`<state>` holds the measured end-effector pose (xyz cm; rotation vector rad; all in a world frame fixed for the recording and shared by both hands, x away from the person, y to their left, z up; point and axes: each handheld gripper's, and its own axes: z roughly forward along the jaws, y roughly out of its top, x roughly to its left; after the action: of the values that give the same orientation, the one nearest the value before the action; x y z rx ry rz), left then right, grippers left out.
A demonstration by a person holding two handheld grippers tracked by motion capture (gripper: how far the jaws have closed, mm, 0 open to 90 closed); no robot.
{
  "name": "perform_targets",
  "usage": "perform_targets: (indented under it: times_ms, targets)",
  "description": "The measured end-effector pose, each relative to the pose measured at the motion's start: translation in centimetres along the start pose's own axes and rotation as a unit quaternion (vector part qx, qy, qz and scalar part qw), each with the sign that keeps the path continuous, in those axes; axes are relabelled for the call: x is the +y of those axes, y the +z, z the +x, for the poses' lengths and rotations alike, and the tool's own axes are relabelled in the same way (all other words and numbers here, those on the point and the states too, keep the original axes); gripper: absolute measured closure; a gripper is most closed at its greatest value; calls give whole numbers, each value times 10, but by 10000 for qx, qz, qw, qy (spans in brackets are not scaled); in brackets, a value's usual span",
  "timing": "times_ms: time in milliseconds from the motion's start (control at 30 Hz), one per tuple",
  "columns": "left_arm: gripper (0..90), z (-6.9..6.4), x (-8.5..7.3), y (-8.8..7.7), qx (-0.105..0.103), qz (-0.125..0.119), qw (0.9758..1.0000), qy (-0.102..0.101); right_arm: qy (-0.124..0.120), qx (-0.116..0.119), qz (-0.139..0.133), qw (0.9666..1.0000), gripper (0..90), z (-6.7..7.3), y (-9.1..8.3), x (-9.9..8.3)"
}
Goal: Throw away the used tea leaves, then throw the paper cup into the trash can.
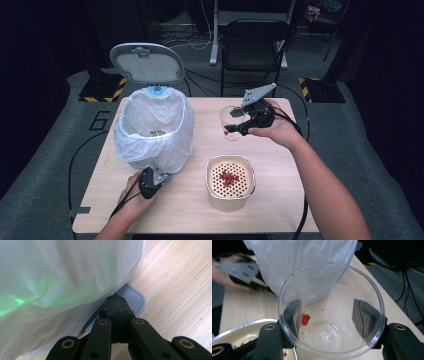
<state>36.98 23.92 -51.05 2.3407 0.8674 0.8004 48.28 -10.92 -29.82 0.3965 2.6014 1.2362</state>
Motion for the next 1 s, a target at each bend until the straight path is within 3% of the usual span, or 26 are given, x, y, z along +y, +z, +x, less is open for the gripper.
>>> perform_targets:
  times_ms: [167, 433, 467, 567, 767, 1000]
  targets:
    - [900, 1, 0, 0, -40, 33, 10000, 23, 87, 159, -142, 9997, 410, 10, -8, 22]
    - [900, 1, 0, 0, -20, -14, 10000, -6, -42, 341, 82, 9994, 413, 40, -7, 64]
    - [900, -3, -1, 1, -67, -39, 9996, -267, -47, 400, 147, 9991, 414, 47, -3, 75]
    - [900, -2, -1, 1, -87, -26, 9996, -264, -26, 389, 187, 9991, 413, 55, 2, 91]
    - [900, -2, 0, 0, -105, -4, 9996, -260, -33, 359, 64, 9993, 413, 60, 18, 121]
    - [900, -2, 0, 0, -100, -2, 9996, -249, 263, 273, -94, 9992, 409, 51, 48, 147]
